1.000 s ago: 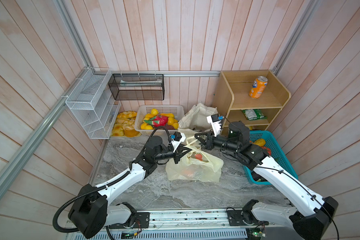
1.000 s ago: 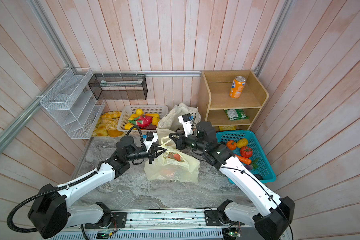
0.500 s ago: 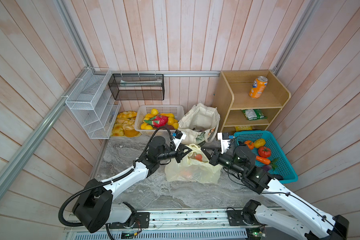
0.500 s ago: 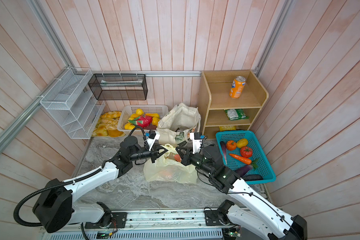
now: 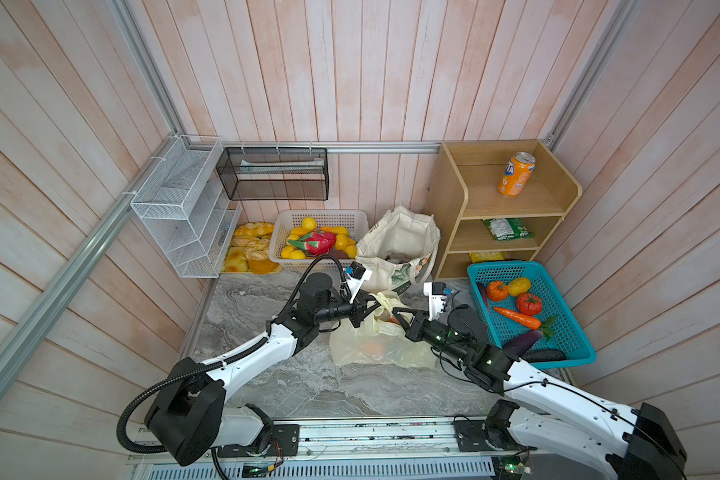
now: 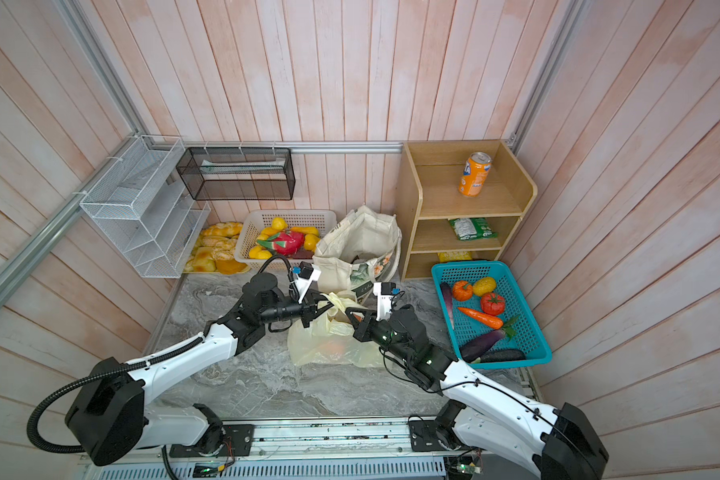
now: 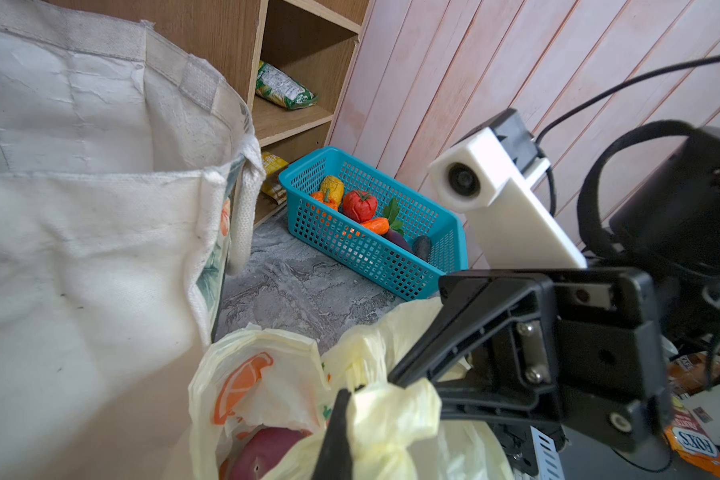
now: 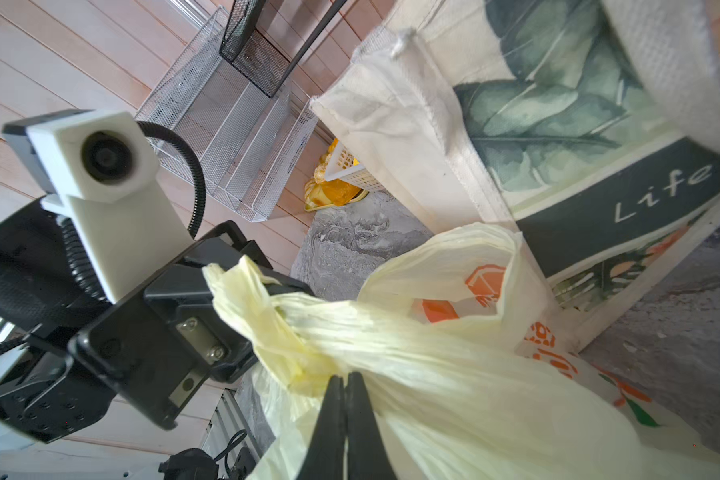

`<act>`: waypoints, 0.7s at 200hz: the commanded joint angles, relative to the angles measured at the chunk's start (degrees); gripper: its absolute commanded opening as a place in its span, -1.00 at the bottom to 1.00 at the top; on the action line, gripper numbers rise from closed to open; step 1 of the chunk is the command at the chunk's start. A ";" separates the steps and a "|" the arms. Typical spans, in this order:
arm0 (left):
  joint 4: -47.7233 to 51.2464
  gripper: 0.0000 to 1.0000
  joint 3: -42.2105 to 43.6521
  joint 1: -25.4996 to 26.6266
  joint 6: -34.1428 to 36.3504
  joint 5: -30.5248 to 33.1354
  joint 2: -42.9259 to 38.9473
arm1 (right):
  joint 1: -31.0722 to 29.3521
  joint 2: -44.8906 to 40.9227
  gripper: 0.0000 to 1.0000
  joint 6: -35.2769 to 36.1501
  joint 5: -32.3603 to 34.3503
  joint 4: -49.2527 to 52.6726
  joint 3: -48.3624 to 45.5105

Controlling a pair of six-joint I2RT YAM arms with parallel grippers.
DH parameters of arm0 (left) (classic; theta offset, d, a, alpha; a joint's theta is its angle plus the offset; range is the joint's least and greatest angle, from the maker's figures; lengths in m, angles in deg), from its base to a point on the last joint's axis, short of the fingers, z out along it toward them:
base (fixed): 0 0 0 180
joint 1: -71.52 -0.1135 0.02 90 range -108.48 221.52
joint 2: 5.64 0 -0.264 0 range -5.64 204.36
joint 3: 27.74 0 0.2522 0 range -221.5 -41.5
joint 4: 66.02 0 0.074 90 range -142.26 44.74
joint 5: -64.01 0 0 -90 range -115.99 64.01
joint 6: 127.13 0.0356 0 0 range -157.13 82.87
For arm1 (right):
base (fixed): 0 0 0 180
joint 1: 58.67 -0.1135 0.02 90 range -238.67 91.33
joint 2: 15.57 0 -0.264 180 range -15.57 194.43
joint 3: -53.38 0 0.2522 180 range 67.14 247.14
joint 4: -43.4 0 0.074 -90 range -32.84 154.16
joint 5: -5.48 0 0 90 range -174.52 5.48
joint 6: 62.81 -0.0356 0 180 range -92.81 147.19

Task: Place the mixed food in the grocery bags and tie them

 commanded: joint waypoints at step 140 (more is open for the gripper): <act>18.22 -0.33 -4.97 -2.51 12.14 -8.59 -4.18 | -0.33 0.14 -1.00 1.00 2.78 3.80 1.11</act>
